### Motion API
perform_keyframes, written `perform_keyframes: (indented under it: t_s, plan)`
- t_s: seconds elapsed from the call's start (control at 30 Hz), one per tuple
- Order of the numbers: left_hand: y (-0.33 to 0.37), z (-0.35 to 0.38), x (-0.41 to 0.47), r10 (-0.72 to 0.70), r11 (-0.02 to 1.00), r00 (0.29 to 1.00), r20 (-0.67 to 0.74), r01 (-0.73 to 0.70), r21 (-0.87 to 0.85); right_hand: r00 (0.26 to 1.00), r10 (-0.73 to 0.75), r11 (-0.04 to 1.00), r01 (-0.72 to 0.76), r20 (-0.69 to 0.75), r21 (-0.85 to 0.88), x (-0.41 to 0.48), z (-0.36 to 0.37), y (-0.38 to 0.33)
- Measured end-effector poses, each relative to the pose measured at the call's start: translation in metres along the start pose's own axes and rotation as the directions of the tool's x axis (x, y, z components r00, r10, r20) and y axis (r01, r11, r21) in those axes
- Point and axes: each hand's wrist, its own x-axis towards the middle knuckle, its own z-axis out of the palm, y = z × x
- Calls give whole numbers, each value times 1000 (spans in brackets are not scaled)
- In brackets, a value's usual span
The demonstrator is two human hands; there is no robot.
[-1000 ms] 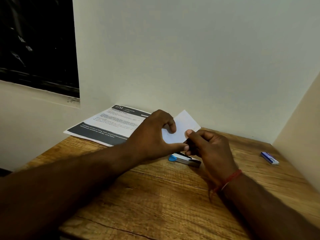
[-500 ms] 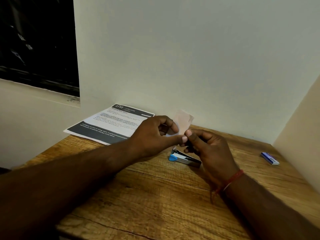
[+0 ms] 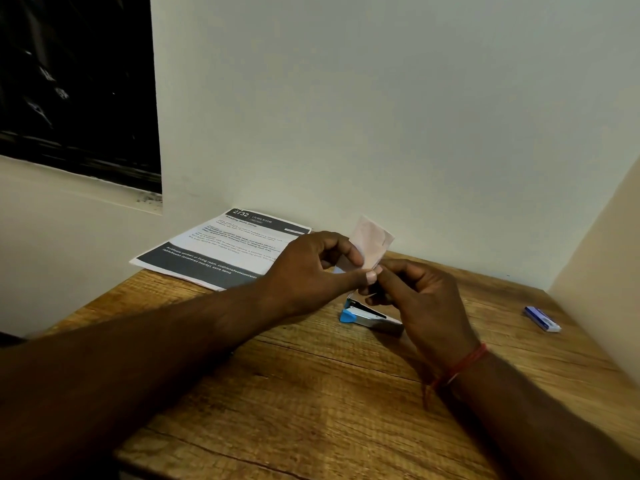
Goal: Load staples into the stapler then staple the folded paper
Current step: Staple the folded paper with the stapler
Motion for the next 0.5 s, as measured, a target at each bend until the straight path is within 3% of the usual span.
perform_keyframes:
  t_s: [0.27,0.4,0.5]
  plan:
    - [3,-1,-1,-14,1000,999,29,15,-16,999,19,977,-25,27,212,-1,1,1]
    - [11,0,-4,31,999,998,47,-31,13,999,-29,1000,29,-18,4,0,-1,4]
    - [10,3,-4,115,986,992,-50,-108,129,992,-110,978,98,-54,-186,0,0,6]
